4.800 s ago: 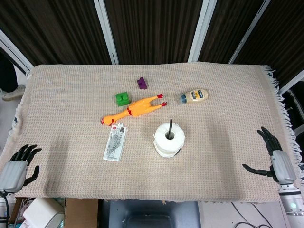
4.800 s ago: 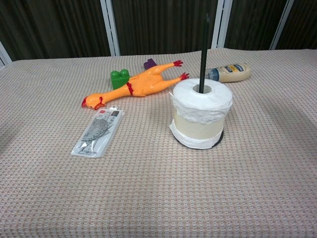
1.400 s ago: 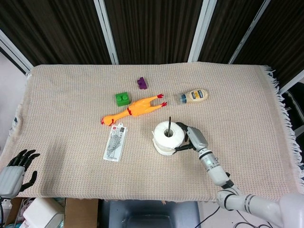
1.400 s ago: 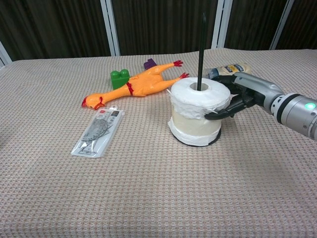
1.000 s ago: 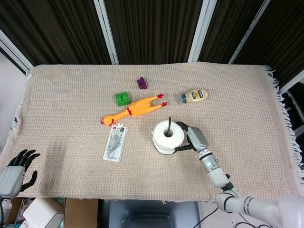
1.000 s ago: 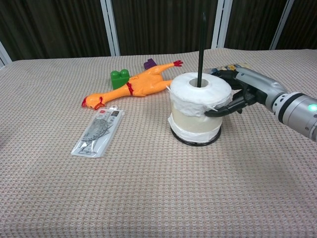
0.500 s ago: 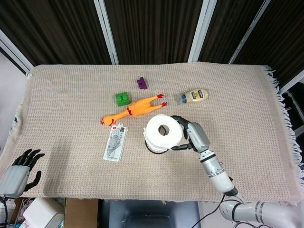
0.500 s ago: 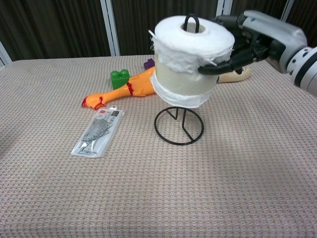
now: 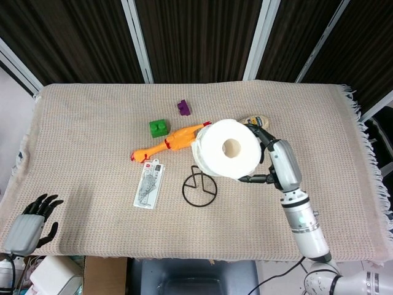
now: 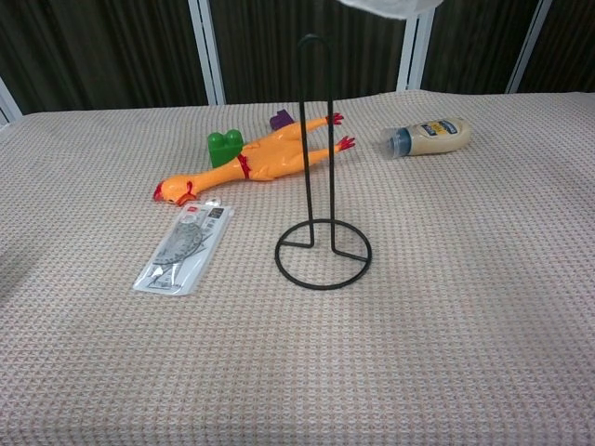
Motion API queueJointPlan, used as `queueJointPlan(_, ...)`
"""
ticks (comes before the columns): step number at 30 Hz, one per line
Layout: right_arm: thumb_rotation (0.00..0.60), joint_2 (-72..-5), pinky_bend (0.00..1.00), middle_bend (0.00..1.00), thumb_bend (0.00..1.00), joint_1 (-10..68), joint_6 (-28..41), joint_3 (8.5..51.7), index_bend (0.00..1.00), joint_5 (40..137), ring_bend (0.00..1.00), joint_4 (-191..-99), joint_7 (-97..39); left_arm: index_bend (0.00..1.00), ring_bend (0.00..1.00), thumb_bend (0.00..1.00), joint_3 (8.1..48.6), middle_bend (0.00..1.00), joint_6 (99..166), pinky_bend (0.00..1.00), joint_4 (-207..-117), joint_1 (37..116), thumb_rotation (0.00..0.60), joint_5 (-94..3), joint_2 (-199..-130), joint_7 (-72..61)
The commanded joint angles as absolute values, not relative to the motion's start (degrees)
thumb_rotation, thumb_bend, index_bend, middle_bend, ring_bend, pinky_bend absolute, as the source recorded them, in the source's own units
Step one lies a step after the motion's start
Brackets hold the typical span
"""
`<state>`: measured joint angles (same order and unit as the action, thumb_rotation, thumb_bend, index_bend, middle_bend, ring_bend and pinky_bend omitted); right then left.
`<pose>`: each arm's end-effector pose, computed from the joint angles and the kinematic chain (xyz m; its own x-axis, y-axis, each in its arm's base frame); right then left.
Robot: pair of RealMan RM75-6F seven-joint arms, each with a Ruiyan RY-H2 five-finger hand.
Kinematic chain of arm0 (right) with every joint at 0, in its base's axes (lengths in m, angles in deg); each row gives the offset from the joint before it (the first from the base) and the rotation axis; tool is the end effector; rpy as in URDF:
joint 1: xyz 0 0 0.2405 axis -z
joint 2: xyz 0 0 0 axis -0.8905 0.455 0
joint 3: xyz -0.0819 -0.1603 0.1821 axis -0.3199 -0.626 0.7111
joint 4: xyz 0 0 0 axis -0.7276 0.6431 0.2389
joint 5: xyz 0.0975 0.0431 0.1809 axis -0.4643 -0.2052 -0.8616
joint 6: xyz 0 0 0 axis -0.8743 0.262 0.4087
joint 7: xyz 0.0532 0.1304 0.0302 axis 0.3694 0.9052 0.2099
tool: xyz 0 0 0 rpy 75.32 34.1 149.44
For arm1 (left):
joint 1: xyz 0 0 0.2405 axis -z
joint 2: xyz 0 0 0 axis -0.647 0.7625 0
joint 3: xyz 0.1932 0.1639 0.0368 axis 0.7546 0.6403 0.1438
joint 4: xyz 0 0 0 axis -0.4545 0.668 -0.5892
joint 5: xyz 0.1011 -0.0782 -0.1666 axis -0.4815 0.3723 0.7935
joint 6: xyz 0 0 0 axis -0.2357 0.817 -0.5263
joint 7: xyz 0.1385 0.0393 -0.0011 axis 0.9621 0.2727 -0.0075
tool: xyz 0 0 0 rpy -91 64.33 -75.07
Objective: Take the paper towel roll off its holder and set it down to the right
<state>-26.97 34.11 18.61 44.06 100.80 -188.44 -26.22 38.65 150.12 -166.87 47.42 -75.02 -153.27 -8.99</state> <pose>-0.0812 -0.2943 0.1460 -0.3126 -0.0242 0.9496 -0.8548 -0.4287 -0.2923 -0.3424 0.1777 0.1180 0.4834 0.1218 0.8669 0.8742 -0.1194 -0.4707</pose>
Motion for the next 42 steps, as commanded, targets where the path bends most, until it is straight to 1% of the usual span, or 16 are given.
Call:
queueJointPlan(1, 0.6, -24.0, 0.84, 0.59, 0.26, 36.0, 20.4, 45.0, 0.66, 101.0, 0.56, -190.5, -25.1, 0.21, 0.07, 0.52, 38.6, 0.13, 150.1, 0.23, -166.9, 47.5, 0.6, -75.0, -153.3, -8.8)
queueJointPlan(4, 0.6, -21.1, 0.84, 0.59, 0.26, 38.4, 21.3, 43.9, 0.65, 101.9, 0.56, -191.0, -23.2, 0.21, 0.07, 0.52, 38.6, 0.13, 150.2, 0.23, -167.0, 47.5, 0.6, -75.0, -153.4, -8.8)
queueJointPlan(7, 0.6, -18.8, 0.84, 0.59, 0.26, 41.6, 22.1, 41.2, 0.65, 103.9, 0.56, -189.2, -18.4, 0.21, 0.07, 0.52, 38.6, 0.13, 150.3, 0.23, -167.0, 47.5, 0.6, -75.1, -153.4, -8.9)
queueJointPlan(10, 0.6, -17.7, 0.84, 0.59, 0.26, 44.6, 22.1, 37.7, 0.64, 105.7, 0.56, -184.1, -10.4, 0.21, 0.07, 0.52, 38.5, 0.13, 150.4, 0.23, -167.0, 47.6, 0.6, -75.1, -153.4, -8.9)
queueJointPlan(14, 0.6, -18.3, 0.84, 0.59, 0.26, 46.9, 19.8, 34.1, 0.64, 105.5, 0.56, -174.4, 1.1, 0.21, 0.07, 0.52, 38.4, 0.13, 150.2, 0.23, -166.9, 47.8, 0.6, -75.1, -153.5, -8.7)
queueJointPlan(20, 0.6, -22.8, 0.84, 0.59, 0.26, 46.9, 15.0, 31.1, 0.63, 103.8, 0.55, -160.3, 7.9, 0.21, 0.07, 0.52, 38.4, 0.13, 149.7, 0.23, -166.7, 47.9, 0.6, -74.7, -153.8, -8.6)
queueJointPlan(27, 0.6, -31.1, 0.82, 0.59, 0.26, 43.6, 7.2, 30.2, 0.61, 101.6, 0.53, -145.3, 11.1, 0.21, 0.07, 0.52, 38.6, 0.13, 149.4, 0.23, -166.5, 48.1, 0.6, -74.7, -154.1, -8.5)
queueJointPlan(29, 0.6, -33.8, 0.81, 0.59, 0.26, 42.4, 5.6, 29.6, 0.6, 102.2, 0.53, -140.7, 10.4, 0.21, 0.07, 0.52, 38.6, 0.13, 149.3, 0.23, -166.4, 48.1, 0.6, -74.7, -154.2, -8.6)
queueJointPlan(33, 0.6, -37.8, 0.78, 0.59, 0.26, 40.9, 4.4, 28.8, 0.58, 103.9, 0.51, -134.7, 11.4, 0.21, 0.07, 0.52, 38.7, 0.13, 149.2, 0.23, -166.2, 48.1, 0.6, -74.6, -154.3, -8.4)
queueJointPlan(35, 0.6, -39.0, 0.74, 0.56, 0.25, 40.3, 3.9, 28.3, 0.53, 104.9, 0.47, -132.8, 12.0, 0.21, 0.07, 0.52, 38.7, 0.13, 149.2, 0.23, -166.2, 48.1, 0.6, -74.6, -154.3, -8.4)
queueJointPlan(36, 0.6, -39.2, 0.7, 0.53, 0.22, 40.1, 3.7, 28.0, 0.49, 105.3, 0.43, -132.3, 12.2, 0.21, 0.07, 0.52, 38.7, 0.13, 149.3, 0.23, -166.2, 48.1, 0.6, -74.6, -154.2, -8.4)
queueJointPlan(37, 0.6, -39.3, 0.64, 0.47, 0.18, 40.0, 3.4, 27.7, 0.44, 105.7, 0.37, -132.0, 12.4, 0.21, 0.07, 0.52, 38.7, 0.13, 149.4, 0.23, -166.3, 48.0, 0.6, -74.6, -154.2, -8.4)
queueJointPlan(38, 0.6, -39.1, 0.56, 0.41, 0.15, 39.8, 3.0, 27.2, 0.37, 106.3, 0.3, -132.2, 13.1, 0.21, 0.07, 0.52, 38.6, 0.13, 149.4, 0.23, -166.3, 47.9, 0.6, -74.5, -154.2, -8.4)
queueJointPlan(40, 0.6, -38.0, 0.27, 0.28, 0.1, 39.4, 1.9, 26.5, 0.18, 107.3, 0.14, -133.4, 14.7, 0.21, 0.07, 0.52, 38.6, 0.13, 149.4, 0.23, -166.4, 47.9, 0.6, -74.4, -154.2, -8.4)
queueJointPlan(41, 0.6, -37.2, 0.13, 0.22, 0.09, 39.3, 1.6, 26.2, 0.1, 107.7, 0.08, -134.0, 15.3, 0.21, 0.07, 0.52, 38.6, 0.13, 149.4, 0.23, -166.4, 48.0, 0.6, -74.4, -154.1, -8.4)
queueJointPlan(42, 0.6, -36.8, 0.06, 0.19, 0.09, 39.3, 1.5, 26.0, 0.06, 107.8, 0.05, -134.4, 15.5, 0.21, 0.07, 0.52, 38.6, 0.13, 149.4, 0.23, -166.5, 48.0, 0.6, -74.4, -154.1, -8.3)
